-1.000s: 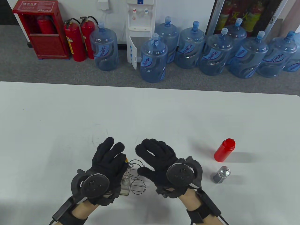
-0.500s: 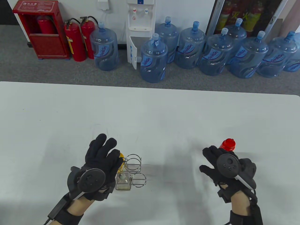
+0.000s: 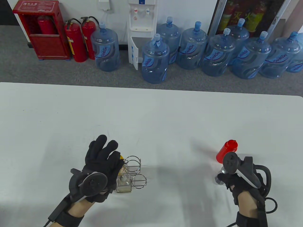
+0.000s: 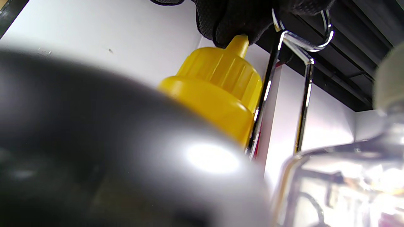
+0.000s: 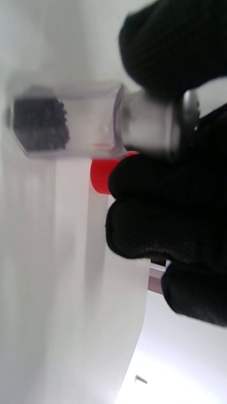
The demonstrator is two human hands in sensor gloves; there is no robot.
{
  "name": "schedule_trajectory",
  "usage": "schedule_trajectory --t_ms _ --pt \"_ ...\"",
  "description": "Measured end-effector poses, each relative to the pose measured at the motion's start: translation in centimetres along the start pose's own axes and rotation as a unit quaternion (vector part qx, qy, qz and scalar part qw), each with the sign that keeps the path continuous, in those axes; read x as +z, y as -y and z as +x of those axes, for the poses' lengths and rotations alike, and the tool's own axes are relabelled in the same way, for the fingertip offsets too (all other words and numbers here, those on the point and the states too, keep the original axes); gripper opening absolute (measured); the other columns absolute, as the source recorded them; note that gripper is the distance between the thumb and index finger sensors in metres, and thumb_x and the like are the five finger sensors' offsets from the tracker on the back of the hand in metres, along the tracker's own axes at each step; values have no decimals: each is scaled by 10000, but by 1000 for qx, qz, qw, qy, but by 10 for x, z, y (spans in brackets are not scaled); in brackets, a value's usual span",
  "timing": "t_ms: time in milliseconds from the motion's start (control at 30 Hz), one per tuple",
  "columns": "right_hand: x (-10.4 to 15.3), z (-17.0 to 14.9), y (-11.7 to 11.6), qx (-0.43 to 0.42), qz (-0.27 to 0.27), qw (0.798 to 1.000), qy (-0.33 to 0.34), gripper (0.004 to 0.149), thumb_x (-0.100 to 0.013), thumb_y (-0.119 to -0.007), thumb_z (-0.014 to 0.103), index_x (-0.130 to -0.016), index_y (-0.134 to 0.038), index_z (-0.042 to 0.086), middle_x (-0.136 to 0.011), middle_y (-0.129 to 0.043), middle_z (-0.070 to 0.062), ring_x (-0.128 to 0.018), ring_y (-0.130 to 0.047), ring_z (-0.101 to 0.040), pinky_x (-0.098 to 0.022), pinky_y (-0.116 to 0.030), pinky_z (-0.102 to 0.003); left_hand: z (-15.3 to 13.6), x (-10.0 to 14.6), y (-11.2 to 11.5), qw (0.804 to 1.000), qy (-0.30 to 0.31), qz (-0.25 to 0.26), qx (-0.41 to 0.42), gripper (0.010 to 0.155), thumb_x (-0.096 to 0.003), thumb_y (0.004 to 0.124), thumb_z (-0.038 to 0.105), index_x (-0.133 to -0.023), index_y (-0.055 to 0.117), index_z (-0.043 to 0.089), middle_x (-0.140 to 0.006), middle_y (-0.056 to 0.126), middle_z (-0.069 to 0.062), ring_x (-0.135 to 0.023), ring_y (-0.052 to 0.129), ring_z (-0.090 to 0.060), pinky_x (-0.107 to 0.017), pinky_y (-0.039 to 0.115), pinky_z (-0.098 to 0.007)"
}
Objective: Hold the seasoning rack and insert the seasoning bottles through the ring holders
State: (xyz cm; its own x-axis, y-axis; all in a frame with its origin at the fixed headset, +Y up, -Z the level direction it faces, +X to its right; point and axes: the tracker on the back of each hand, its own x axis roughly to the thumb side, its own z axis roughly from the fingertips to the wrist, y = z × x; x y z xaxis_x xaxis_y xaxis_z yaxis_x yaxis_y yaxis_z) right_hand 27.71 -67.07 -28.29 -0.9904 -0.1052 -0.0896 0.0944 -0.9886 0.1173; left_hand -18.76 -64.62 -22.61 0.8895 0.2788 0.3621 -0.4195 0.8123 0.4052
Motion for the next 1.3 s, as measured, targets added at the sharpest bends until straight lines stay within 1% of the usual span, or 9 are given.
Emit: schedule_trajectory --t_ms 133,267,333,467,567,733,1000,1167,1300 --pt "9 23 11 -63 -62 991 95 761 -314 -868 621 -951 -807 210 -775 -971 9 -650 -1016 -194 -644 -711 -505 2 1 0 1000 6 5 -4 436 -450 631 544 -779 739 280 -1050 548 159 -1150 358 -268 -826 337 -548" --pt "33 71 24 -142 -207 949 189 751 -329 -840 618 -974 -774 239 -788 -944 25 -677 -976 -201 -661 -680 -506 4 1 -2 1000 8 14 -2 435 -451 632 543 -778 739 277 -1046 555 162 -1148 363 -268 -825 343 -546" --pt "46 96 25 -174 -247 925 230 754 -346 -806 615 -995 -729 240 -819 -907 28 -709 -942 -206 -678 -651 -505 5 3 -3 999 6 32 -3 435 -450 633 546 -774 743 278 -1039 570 167 -1147 366 -272 -825 336 -549" --pt "66 144 15 -242 -281 878 303 765 -359 -749 625 -1017 -644 247 -850 -838 44 -750 -888 -193 -704 -609 -500 7 4 -3 999 7 39 -1 435 -449 634 549 -775 742 283 -1038 570 165 -1147 357 -273 -824 331 -550" --pt "78 165 10 -266 -293 856 333 763 -354 -741 634 -1009 -641 254 -836 -832 54 -746 -882 -190 -711 -597 -496 9 5 -1 999 12 38 -7 435 -450 635 546 -774 745 277 -1037 574 163 -1146 359 -275 -822 332 -551" --pt "86 182 7 -259 -288 853 350 759 -357 -767 621 -1012 -642 258 -848 -831 51 -760 -874 -199 -715 -588 -500 11 6 1 999 15 36 -8 436 -449 637 545 -772 748 275 -1034 577 164 -1145 361 -275 -822 334 -550" --pt "88 204 -8 -176 -265 873 370 777 -337 -801 615 -1014 -653 263 -872 -842 52 -788 -878 -195 -718 -590 -501 16 8 2 999 21 36 -5 436 -448 638 541 -771 749 269 -1032 581 164 -1144 368 -276 -822 340 -550" --pt "86 196 -5 -197 -259 871 369 836 -322 -789 641 -1050 -576 291 -981 -750 48 -884 -803 -230 -747 -535 -519 16 8 3 999 22 31 0 434 -448 637 534 -775 737 266 -1044 552 160 -1144 362 -275 -821 339 -552" --pt "82 176 6 -193 -293 871 345 853 -327 -782 639 -1068 -519 310 -1052 -649 47 -963 -703 -248 -770 -468 -536 16 8 3 999 23 31 -2 435 -448 640 538 -776 738 270 -1045 552 161 -1145 361 -274 -822 339 -551"
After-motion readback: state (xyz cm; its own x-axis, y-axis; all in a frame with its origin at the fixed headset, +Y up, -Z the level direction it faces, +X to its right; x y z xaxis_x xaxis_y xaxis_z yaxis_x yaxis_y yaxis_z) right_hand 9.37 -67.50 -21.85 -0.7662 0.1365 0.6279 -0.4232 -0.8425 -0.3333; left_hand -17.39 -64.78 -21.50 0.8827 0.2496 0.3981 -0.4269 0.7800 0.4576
